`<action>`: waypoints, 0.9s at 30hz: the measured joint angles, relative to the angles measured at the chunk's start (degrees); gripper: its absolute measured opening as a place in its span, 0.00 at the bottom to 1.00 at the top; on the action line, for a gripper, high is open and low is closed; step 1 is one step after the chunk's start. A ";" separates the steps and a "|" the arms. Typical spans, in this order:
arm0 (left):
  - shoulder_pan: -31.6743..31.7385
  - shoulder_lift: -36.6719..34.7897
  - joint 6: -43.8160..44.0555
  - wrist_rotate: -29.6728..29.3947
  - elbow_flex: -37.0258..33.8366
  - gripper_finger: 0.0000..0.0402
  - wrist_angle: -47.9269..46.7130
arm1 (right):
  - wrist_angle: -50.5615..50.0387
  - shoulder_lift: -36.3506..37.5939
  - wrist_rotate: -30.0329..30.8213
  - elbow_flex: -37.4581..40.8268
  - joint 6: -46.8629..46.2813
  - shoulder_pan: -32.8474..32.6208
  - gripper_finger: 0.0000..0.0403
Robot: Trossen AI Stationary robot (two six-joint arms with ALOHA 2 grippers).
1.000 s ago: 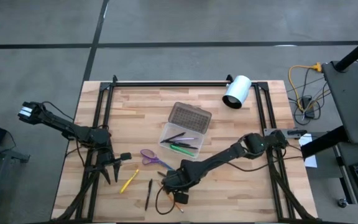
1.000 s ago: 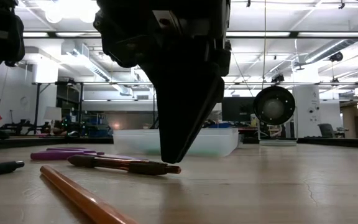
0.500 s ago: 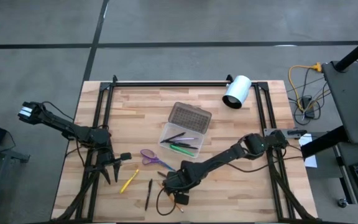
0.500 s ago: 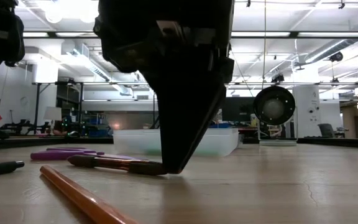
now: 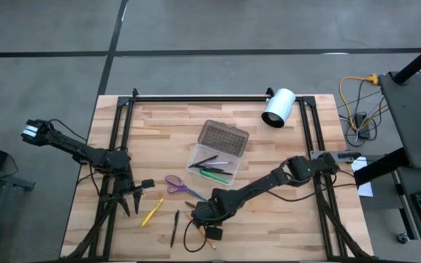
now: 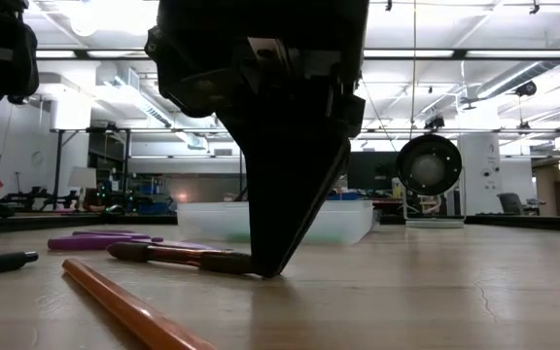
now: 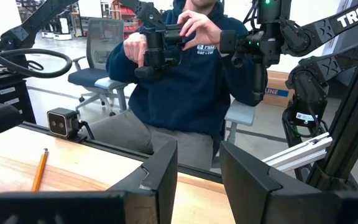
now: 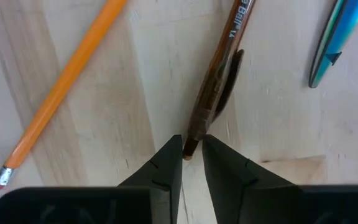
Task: Pick & place school supplies into a supply box
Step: Put the brown pen into the supply box
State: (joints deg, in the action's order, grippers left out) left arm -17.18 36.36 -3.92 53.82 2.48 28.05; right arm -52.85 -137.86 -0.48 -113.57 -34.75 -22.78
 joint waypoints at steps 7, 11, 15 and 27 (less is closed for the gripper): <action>-0.01 0.02 0.00 0.00 0.00 0.26 0.00 | -0.11 0.09 0.24 0.36 2.90 0.27 0.08; 0.01 0.02 0.00 0.00 0.00 0.26 0.00 | -0.25 0.09 0.28 0.43 5.63 0.43 0.04; -0.01 0.00 0.00 0.00 0.00 0.26 0.00 | -0.30 0.09 0.35 0.45 7.30 0.43 0.03; -0.01 0.01 0.00 0.00 0.00 0.26 0.00 | -1.82 -0.03 2.18 -0.59 8.47 0.88 0.02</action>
State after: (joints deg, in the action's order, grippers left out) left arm -17.18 36.37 -3.92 53.82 2.48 28.05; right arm -54.67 -137.89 1.69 -114.16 -26.28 -21.90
